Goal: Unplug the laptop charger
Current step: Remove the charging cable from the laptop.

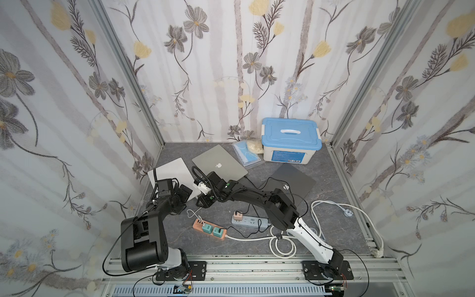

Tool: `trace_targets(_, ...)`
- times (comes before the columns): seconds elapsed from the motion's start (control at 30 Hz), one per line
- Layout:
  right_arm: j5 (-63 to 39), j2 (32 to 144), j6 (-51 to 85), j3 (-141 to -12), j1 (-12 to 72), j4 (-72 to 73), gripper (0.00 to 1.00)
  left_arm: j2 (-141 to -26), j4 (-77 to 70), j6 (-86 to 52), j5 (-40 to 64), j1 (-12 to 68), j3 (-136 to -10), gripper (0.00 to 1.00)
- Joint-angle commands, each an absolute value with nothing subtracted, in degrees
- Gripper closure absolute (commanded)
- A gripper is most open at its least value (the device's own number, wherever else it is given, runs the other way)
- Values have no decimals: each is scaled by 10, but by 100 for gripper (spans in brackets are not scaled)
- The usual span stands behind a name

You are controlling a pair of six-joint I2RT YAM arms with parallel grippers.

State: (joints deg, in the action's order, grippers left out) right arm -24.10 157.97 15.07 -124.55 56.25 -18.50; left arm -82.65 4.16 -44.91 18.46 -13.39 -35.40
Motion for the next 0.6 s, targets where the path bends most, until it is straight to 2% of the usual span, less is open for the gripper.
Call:
trace_targets(0.0, -203, 1583, 140, -1247, 563, -229, 61, -840, 59, -454, 168, -134, -351, 7)
trace_targets(0.1, -194, 1582, 137, -1248, 563, -234, 71, -842, 55, -457, 170, -133, -348, 7)
trace_targets(0.37, -184, 1576, 138, -1248, 563, -237, 83, -831, 64, -451, 162, -130, -343, 7)
trace_targets(0.57, -181, 1571, 140, -1247, 561, -248, 96, -831, 64, -450, 160, -129, -340, 7)
